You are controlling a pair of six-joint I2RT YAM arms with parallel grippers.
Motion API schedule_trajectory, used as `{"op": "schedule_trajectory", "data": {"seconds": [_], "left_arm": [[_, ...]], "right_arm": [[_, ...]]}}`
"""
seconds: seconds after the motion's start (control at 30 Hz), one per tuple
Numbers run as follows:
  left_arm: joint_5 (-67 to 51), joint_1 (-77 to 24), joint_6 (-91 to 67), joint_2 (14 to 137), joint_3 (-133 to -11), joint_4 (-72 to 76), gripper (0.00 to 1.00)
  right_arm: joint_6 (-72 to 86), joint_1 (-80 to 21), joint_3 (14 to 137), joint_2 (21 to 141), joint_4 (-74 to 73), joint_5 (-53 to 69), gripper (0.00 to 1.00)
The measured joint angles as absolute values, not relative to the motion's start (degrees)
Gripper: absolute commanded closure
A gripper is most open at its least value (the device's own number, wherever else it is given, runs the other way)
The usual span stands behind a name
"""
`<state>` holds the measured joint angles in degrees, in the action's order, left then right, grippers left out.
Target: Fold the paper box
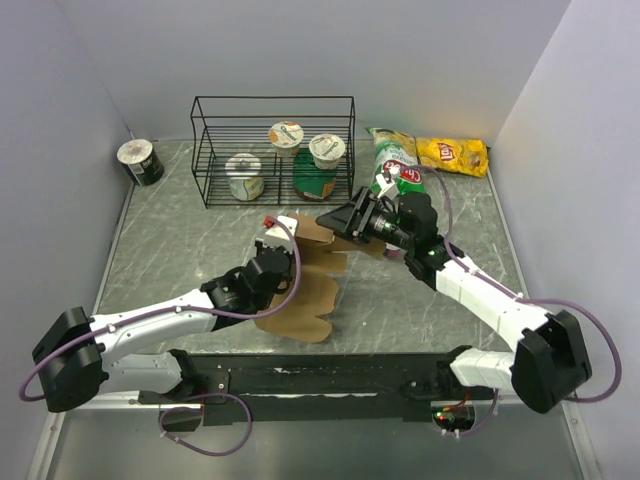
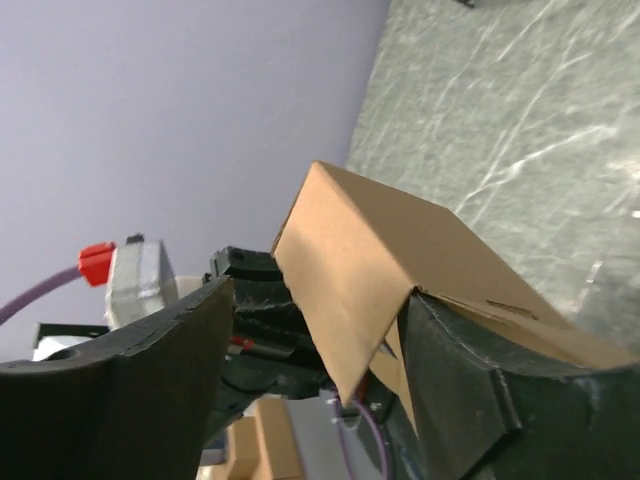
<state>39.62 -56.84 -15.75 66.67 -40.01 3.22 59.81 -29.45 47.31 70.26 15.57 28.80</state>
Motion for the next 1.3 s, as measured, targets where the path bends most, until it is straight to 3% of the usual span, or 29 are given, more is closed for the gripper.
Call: {"op": "schedule_trajectory", "data": {"seconds": [0.13, 0.37, 0.5, 0.77, 1.3], "left_arm": [[37.69, -56.01, -16.49, 68.12, -41.69, 1.91, 0.99], [33.71, -51.37, -17.98, 68.47, -42.61, -1.45, 0.99], [32.62, -50.30, -18.61, 68.29, -42.61, -2.04, 0.99], [30.85, -50.15, -19.29, 65.82, -42.61, -2.00, 0.99], [29.69, -50.06, -19.42, 64.60, -42.59, -1.93, 0.99]], "right_arm": [[54.26, -29.32, 45.52, 63.86, 10.76, 26.57, 0.28], [46.68, -29.19, 38.85, 48.73, 3.86, 21.21, 0.49], [46.85, -29.19, 32.62, 45.52, 3.36, 19.53, 0.53], [50.13, -28.08, 24.86, 53.08, 7.14, 19.59, 0.59], [56.03, -26.96, 24.62, 65.43, 30.55, 26.61, 0.60]]}}
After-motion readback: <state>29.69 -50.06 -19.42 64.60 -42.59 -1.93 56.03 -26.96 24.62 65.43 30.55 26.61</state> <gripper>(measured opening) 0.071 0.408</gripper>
